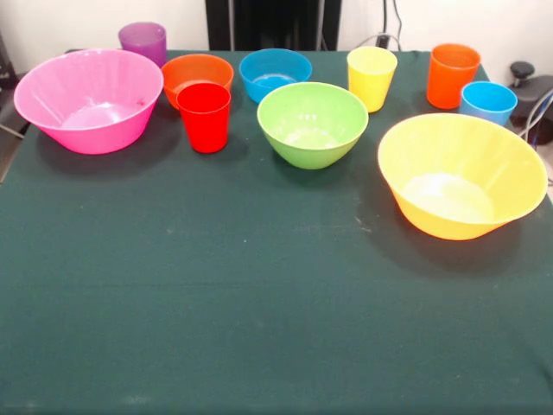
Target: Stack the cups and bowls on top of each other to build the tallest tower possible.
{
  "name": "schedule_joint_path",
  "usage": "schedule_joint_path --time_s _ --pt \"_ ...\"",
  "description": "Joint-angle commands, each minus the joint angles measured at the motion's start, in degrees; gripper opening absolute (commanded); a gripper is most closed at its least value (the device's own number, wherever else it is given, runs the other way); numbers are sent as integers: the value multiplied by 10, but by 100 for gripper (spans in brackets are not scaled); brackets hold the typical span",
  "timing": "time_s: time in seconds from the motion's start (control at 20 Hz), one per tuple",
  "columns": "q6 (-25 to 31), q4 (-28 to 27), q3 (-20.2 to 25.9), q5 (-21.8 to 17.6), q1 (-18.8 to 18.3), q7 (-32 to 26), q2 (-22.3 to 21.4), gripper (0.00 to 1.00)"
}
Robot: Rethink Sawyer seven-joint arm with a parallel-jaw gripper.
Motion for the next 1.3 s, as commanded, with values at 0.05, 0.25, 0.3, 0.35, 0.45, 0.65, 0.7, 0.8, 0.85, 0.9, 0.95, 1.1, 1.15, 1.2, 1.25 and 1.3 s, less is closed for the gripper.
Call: schedule_joint_path --time_s 0.05,0.25,0.3,0.35,0.45,0.65,0.7,0.8,0.85,0.9,0.95,1.1,1.15,1.2,1.25,1.3 --pt "75 -60 2 -32 -3 91 59 100" --pt "32 -63 11 -27 -8 93 99 100" --pt "19 -63 12 -27 -8 96 108 100" --pt "3 -58 13 -26 -9 96 116 100" --pt "-27 -54 17 -25 -13 94 134 100" --pt "-64 -50 21 -23 -22 89 158 100" --pt "-67 -52 18 -25 -20 92 161 100" --pt "-67 -61 7 -30 -13 101 166 100" --pt "-62 -72 -7 -39 -3 110 168 100" --pt "-56 -82 -17 -43 3 116 171 100" --pt "-53 -85 -19 -41 2 113 173 100" --pt "-59 -90 -16 -32 -10 96 185 100" --pt "-65 -92 -14 -31 -15 93 191 100" --pt "-73 -91 -10 -27 -21 90 199 100" --pt "-82 -91 -7 -26 -24 88 207 100" --pt "-92 -93 -6 -26 -26 88 216 100"
